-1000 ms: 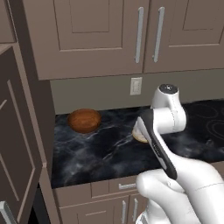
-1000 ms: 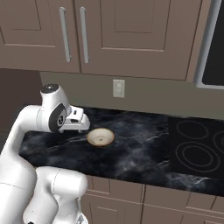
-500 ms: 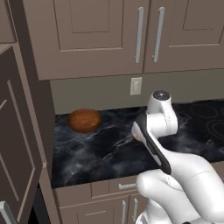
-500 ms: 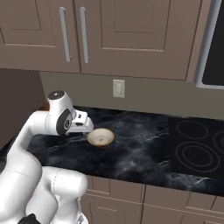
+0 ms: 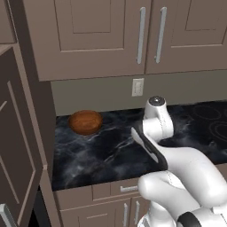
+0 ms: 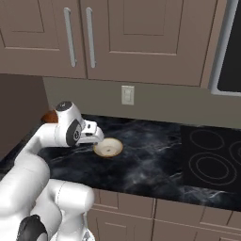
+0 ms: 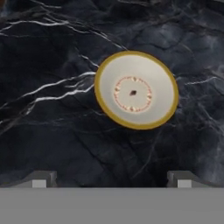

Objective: Pick up the bowls on the counter and stack them on top of one another in the open cabinet. Place the smaller bowl on top of the larger bowl.

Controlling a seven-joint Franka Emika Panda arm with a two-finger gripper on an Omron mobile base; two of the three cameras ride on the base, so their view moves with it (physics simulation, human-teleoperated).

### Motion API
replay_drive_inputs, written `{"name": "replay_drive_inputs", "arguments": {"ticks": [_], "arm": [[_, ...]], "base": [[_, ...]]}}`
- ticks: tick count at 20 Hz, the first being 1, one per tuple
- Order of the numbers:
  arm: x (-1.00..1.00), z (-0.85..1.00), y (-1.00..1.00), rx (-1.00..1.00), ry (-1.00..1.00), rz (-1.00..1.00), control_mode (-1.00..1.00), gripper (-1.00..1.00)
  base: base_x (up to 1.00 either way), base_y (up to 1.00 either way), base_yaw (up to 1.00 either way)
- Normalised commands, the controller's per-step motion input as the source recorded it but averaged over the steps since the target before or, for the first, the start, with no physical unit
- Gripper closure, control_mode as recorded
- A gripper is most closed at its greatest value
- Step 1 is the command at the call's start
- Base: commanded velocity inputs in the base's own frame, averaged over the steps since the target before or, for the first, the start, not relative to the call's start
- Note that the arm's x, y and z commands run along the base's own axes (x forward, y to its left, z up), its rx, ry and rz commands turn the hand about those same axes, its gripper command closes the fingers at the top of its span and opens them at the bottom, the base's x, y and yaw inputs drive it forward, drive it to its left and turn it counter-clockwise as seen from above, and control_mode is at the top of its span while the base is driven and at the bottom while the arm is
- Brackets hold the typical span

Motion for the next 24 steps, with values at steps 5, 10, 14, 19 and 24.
{"name": "replay_drive_inputs", "arguments": {"ticks": [5, 10, 14, 19, 24], "arm": [[0.26, -0.21, 0.0, -0.03, 0.0, -0.01, -1.0, -1.0], [0.3, -0.22, 0.0, 0.0, 0.0, -0.01, -1.0, -1.0], [0.3, -0.23, 0.0, 0.0, 0.0, 0.0, -1.0, -1.0], [0.28, -0.22, 0.0, 0.0, 0.0, 0.0, -1.0, -1.0], [0.31, -0.21, 0.0, -0.01, 0.0, 0.0, -1.0, -1.0]], "base": [[0.0, 0.0, 0.0], [0.0, 0.0, 0.0], [0.0, 0.0, 0.0], [0.0, 0.0, 0.0], [0.0, 0.0, 0.0]]}}
